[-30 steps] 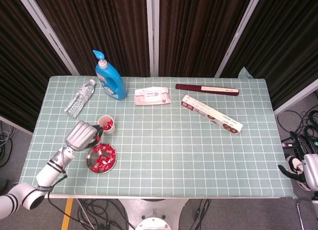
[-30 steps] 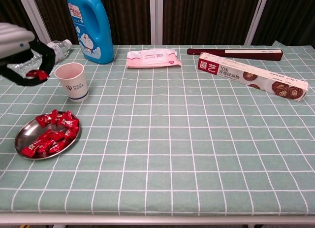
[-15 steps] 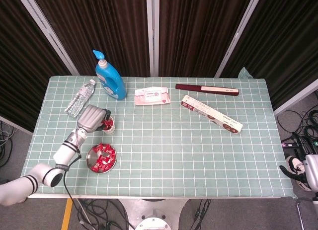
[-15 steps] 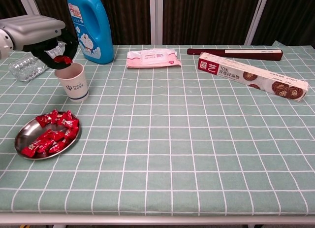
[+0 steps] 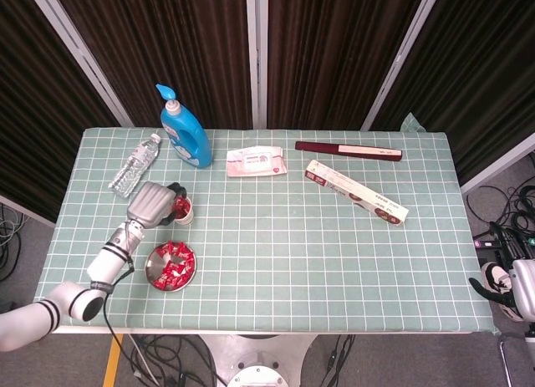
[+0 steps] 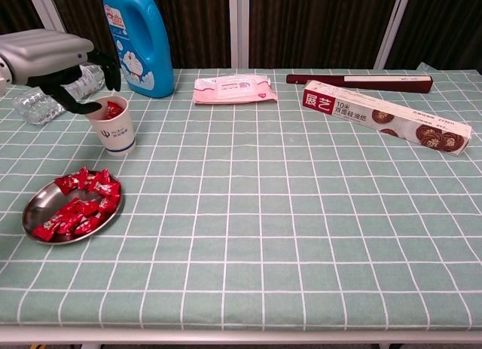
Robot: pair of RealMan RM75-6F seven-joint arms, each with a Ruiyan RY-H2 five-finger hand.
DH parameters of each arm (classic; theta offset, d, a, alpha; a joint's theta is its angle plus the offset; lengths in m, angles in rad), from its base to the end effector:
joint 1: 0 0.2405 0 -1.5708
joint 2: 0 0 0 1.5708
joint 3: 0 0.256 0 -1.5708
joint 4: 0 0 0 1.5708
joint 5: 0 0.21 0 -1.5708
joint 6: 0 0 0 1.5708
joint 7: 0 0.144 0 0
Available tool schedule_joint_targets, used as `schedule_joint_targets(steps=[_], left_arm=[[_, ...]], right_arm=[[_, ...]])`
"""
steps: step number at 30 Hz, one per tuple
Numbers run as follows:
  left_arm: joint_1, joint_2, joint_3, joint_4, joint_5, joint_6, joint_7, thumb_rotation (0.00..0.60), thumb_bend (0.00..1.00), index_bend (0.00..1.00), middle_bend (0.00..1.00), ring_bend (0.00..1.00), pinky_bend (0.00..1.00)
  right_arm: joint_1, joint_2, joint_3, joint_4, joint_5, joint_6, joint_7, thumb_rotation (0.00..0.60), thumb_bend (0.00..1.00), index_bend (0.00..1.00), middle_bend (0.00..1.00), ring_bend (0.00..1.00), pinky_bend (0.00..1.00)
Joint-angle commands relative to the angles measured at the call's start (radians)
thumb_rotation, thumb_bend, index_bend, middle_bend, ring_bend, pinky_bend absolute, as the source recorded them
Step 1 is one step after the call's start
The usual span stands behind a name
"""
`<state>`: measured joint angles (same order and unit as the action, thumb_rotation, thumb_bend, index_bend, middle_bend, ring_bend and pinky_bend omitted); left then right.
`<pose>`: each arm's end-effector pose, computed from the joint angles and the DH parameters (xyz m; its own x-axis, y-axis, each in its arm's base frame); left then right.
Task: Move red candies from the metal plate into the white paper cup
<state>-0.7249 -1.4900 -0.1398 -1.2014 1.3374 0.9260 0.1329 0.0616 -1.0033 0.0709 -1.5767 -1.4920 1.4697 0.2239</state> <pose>-0.2063 0.3805 0.0239 0.5889 0.1475 0.7946 0.7709 -0.3977 -0.4975 -0.3289 -0.1790 0.2031 0.3246 0.0082 0.9458 -0.9456 0.0246 0.3243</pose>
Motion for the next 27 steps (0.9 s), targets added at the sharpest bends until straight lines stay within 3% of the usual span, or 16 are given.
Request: schedule_joint_targets(steps=[1, 8, 15, 22, 27], left_arm=[[0.046, 0.033, 0.016, -0.064, 0.04, 0.096, -0.01, 0.6, 0.34, 0.41, 0.43, 0.92, 1.0], [0.154, 0.088, 0.106, -0.167, 0.171, 0.281, -0.008, 0.6, 0.32, 0.46, 0.51, 0.92, 1.0], [0.184, 0.047, 0.188, -0.135, 0.209, 0.238, 0.071, 0.6, 0.32, 0.48, 0.52, 0.92, 1.0], [0.179, 0.016, 0.169, -0.12, 0.12, 0.14, 0.099, 0.6, 0.31, 0.45, 0.49, 0.92, 1.0], [0.172, 0.002, 0.166, -0.117, 0.127, 0.124, 0.079, 0.6, 0.31, 0.45, 0.48, 0.92, 1.0]], right_arm=[[0.0, 0.001, 0.001, -0.001, 0.0, 0.001, 0.0, 0.6, 0.1, 0.0, 0.14, 0.1, 0.44], [0.005, -0.001, -0.001, 0.0, -0.006, -0.005, -0.002, 0.6, 0.1, 0.0, 0.14, 0.1, 0.44], [0.005, 0.0, -0.002, -0.004, -0.012, -0.001, -0.002, 0.6, 0.1, 0.0, 0.14, 0.1, 0.45], [0.001, 0.002, -0.003, -0.004, -0.013, 0.006, 0.001, 0.6, 0.1, 0.0, 0.14, 0.1, 0.45], [0.003, 0.001, -0.003, -0.007, -0.01, 0.001, -0.006, 0.6, 0.1, 0.0, 0.14, 0.1, 0.45]])
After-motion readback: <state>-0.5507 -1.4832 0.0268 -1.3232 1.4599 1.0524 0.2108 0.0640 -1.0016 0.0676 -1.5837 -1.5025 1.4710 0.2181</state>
